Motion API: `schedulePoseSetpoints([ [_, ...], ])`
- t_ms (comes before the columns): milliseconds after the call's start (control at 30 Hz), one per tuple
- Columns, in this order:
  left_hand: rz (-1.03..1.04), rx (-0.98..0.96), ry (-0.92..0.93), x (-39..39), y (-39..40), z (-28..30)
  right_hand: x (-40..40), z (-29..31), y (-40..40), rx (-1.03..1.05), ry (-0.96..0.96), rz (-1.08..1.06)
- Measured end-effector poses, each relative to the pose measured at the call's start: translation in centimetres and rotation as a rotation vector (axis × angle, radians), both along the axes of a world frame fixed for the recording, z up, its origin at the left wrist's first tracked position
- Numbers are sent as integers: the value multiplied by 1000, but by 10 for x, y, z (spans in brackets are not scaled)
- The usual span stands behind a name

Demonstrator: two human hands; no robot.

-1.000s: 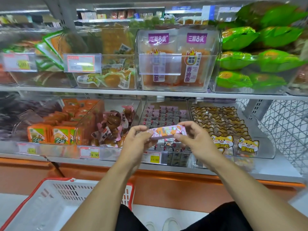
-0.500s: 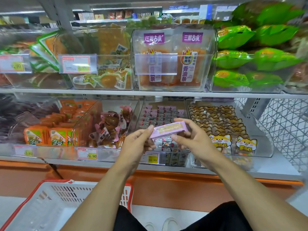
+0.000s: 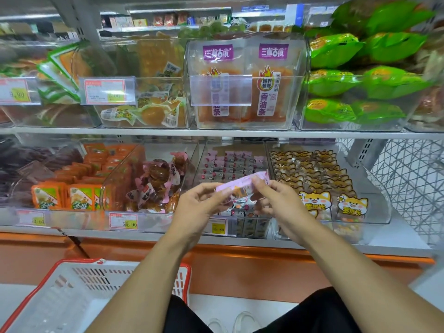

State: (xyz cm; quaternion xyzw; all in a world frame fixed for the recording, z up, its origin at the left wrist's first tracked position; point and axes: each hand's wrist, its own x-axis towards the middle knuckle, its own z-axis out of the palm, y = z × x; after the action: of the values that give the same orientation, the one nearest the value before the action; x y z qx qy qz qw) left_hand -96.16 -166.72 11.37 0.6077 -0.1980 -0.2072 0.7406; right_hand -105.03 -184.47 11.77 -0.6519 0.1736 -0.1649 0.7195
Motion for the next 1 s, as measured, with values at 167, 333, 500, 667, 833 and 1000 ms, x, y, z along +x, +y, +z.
schedulePoseSetpoints([
  [167, 68, 55, 19, 0, -3, 0, -2, 4, -5, 217, -78, 34],
  [333, 147, 32, 23, 3, -9, -1, -3, 6, -7, 362, -119, 24],
  [500, 188, 25, 7, 8, -26, -4, 11, 7, -13, 145, -188, -218],
  [667, 229, 340, -382, 16, -45, -14, 48, 16, -49, -519, -96, -539],
  [833, 61, 812, -806, 21, -66, -30, 99, 21, -84, -889, 152, -430],
  [1000, 44, 969, -913, 26, -78, -38, 130, 25, -107, -1332, 431, -171],
])
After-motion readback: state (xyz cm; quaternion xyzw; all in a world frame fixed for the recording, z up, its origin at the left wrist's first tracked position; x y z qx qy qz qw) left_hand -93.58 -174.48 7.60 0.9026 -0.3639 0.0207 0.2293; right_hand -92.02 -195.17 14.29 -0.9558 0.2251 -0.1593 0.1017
